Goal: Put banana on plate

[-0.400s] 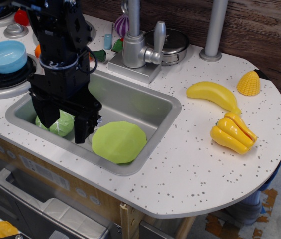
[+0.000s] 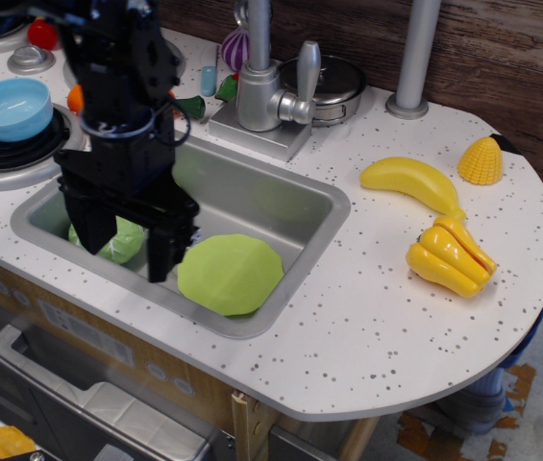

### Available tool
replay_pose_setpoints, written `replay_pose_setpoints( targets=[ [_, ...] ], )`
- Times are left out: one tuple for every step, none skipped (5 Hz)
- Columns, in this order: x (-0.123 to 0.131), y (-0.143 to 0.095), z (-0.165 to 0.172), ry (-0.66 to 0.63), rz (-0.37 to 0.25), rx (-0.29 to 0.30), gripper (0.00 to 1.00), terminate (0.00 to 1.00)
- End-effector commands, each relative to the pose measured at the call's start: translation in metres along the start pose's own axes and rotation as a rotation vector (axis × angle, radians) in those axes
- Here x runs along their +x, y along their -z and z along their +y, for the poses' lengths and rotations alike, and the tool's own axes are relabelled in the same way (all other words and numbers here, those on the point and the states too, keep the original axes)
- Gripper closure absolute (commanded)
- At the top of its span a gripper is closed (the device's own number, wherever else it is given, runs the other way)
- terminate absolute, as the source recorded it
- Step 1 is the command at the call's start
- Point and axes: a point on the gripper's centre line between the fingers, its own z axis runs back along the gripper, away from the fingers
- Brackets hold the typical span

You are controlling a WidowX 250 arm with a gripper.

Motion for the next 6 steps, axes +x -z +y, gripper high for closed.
replay_pose_setpoints(
  targets=[
    [0.045,-0.041,-0.037,-0.239,-0.042,-0.013,0.0,0.0],
    [0.066,-0.052,-0.063,-0.385,-0.056,-0.064,0.0,0.0],
    [0.092,-0.056,-0.084,-0.481,-0.12,-0.062,0.0,0.0],
    [0.114,-0.054,-0.102,-0.601,-0.154,-0.067,0.0,0.0],
    [0.136,-0.047,-0.117,-0.7,-0.193,-0.093,0.0,0.0],
    [0.158,-0.043,-0.128,-0.723,-0.216,-0.112,0.0,0.0]
  ],
)
